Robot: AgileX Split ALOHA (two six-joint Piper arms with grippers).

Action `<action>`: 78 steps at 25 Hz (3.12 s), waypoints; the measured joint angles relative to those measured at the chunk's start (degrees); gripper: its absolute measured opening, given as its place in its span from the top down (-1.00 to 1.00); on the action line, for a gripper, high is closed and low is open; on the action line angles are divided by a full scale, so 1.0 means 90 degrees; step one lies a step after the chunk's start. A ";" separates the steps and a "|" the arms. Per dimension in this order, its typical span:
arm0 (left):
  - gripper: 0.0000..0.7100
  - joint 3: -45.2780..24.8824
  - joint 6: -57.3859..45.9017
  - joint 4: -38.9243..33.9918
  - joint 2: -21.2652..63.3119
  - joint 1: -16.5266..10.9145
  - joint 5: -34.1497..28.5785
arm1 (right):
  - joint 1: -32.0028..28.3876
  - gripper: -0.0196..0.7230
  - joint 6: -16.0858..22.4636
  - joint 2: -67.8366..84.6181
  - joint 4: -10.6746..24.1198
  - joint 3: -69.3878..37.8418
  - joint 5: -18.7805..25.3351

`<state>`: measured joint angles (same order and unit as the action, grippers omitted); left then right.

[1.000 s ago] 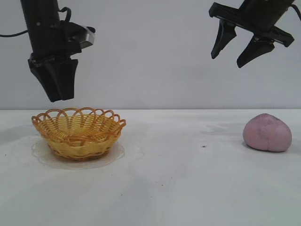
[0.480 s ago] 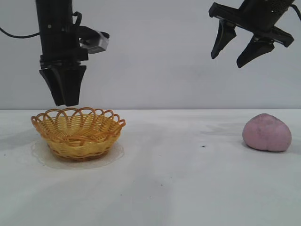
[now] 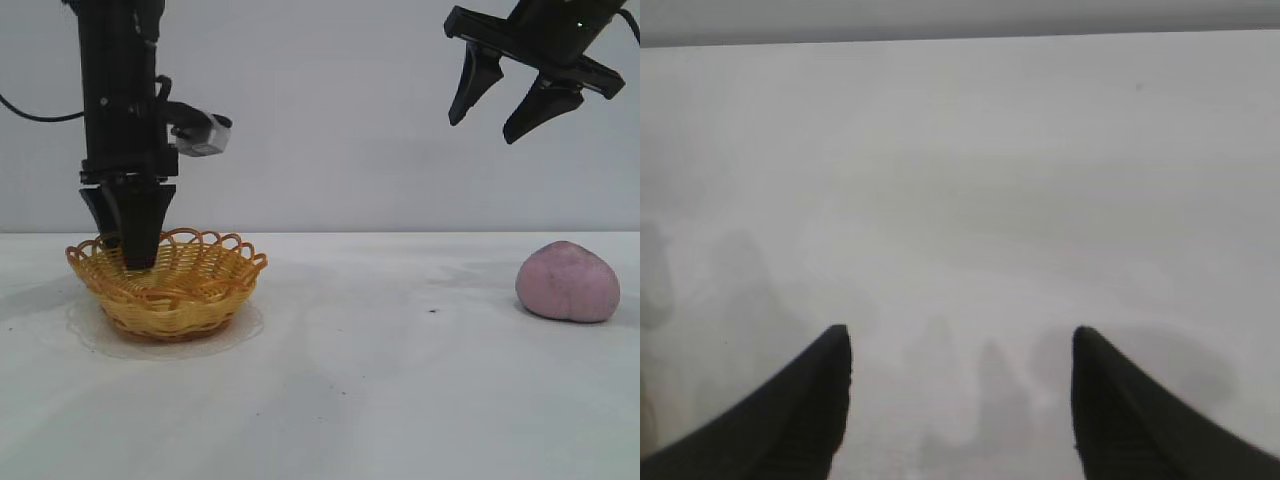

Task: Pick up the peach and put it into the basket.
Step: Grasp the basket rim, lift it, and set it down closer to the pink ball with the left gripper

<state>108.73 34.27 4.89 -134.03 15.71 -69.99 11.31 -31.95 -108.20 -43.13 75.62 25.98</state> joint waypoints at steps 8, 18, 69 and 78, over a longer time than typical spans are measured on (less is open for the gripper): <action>0.80 0.0000 -0.0647 0.0142 0.0169 0.0000 -0.0063 | 0.0000 -0.28 -0.0061 0.0000 0.0000 0.0000 0.0000; 1.00 0.0000 -0.2469 0.1725 0.0699 -0.0146 -0.0017 | 0.0000 -0.28 -0.0074 0.0000 0.0000 0.0000 0.0000; 0.16 -0.4112 -0.1482 0.6509 0.1493 0.0071 0.2973 | 0.0000 -0.28 -0.0086 0.0000 0.0000 0.0000 -0.0050; 0.20 -0.4112 -0.1482 0.5781 0.1493 0.0071 0.2408 | 0.0000 -0.28 -0.0148 0.0000 0.0000 0.0000 -0.0036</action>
<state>71.73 20.93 56.92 -120.59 16.34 -48.31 11.31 -33.29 -108.20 -43.13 75.62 25.66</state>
